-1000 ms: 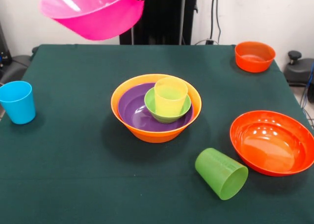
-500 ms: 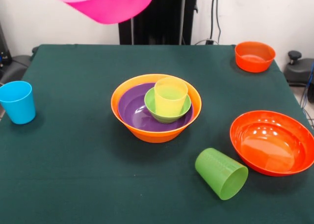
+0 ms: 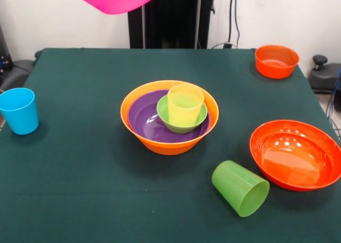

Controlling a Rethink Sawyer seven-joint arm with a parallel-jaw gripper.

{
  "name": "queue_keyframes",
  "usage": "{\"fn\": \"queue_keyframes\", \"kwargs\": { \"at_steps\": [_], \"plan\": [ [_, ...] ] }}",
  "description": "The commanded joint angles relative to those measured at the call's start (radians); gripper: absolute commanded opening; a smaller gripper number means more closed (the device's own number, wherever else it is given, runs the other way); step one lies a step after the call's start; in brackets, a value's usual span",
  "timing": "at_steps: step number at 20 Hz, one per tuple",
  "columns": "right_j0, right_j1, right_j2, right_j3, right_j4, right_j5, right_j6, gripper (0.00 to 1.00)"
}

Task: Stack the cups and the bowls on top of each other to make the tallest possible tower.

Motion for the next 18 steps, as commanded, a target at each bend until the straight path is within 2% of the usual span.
{"fn": "queue_keyframes", "kwargs": {
  "at_steps": [1, 3, 9, 18],
  "plan": [
    [-0.034, 0.059, -0.062, -0.064, 0.104, -0.048, 0.188, 0.00],
    [-0.052, 0.085, -0.096, -0.039, 0.124, -0.045, 0.211, 0.00],
    [-0.079, 0.131, -0.133, -0.029, 0.145, 0.017, 0.250, 0.00],
    [-0.121, 0.158, -0.237, -0.005, 0.142, -0.051, 0.275, 0.00]
  ]
}}
